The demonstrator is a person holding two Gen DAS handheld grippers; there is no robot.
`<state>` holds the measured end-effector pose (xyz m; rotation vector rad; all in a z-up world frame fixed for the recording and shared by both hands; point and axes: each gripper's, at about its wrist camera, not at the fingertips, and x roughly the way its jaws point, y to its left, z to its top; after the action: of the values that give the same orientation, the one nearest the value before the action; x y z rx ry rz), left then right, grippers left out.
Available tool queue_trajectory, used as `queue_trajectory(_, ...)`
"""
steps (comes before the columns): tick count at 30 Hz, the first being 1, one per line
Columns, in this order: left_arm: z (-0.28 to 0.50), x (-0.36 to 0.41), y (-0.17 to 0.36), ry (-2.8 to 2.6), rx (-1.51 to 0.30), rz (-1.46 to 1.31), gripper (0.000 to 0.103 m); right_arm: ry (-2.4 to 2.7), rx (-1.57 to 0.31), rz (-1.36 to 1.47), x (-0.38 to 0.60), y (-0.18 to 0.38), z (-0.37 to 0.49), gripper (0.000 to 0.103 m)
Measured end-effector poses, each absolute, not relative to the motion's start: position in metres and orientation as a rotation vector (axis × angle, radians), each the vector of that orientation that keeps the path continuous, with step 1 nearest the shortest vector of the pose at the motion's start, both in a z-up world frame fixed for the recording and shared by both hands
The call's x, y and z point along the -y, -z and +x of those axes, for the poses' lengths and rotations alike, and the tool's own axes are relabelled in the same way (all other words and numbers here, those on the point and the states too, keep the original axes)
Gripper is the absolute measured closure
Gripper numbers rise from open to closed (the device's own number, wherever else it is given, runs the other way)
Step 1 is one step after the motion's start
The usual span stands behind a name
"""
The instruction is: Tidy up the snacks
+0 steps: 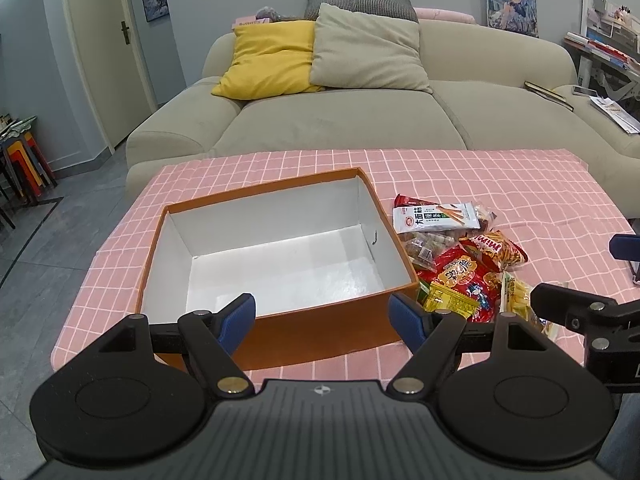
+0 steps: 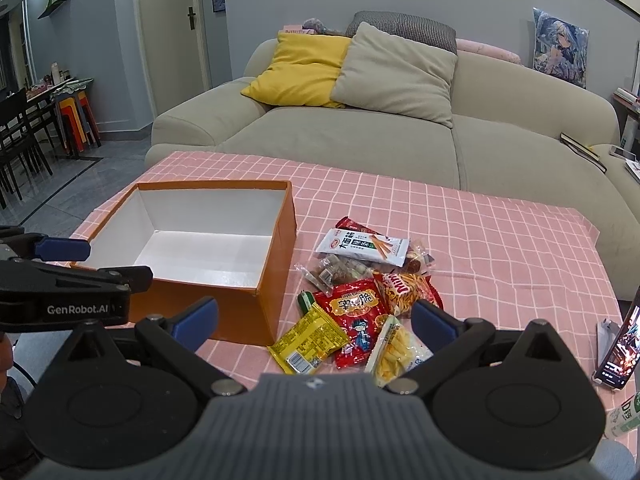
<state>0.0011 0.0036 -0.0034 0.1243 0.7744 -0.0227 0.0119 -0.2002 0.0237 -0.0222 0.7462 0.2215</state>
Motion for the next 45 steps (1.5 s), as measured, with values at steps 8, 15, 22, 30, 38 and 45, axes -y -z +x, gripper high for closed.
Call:
queue_trajectory(8, 0.002, -0.004, 0.002, 0.022, -0.771, 0.122, 0.014, -0.233, -0.742, -0.023, 0.199, -0.024, 0.010, 0.004)
queue_trajectory(15, 0.000, -0.005, 0.001, 0.019, -0.773, 0.126, 0.014, -0.254, -0.742, -0.022, 0.196, -0.025, 0.010, 0.004)
queue_trajectory(22, -0.001, -0.006, 0.000, 0.015, -0.775, 0.124, 0.014, -0.252, -0.748, -0.020, 0.195, -0.023, 0.010, 0.004)
queue_trajectory(30, -0.001, -0.008, -0.002, 0.012, -0.779, 0.122, 0.014, -0.278, -0.748, -0.026, 0.192, -0.023, 0.010, 0.004)
queue_trajectory(38, -0.002, -0.009, -0.002, 0.010, -0.780, 0.121, 0.014, -0.290, -0.750, -0.031, 0.189, -0.023, 0.009, 0.004)
queue_trajectory(45, -0.001, -0.009, -0.002, 0.011, -0.781, 0.122, 0.014, -0.290, -0.757, -0.035, 0.189, -0.023, 0.010, 0.004)
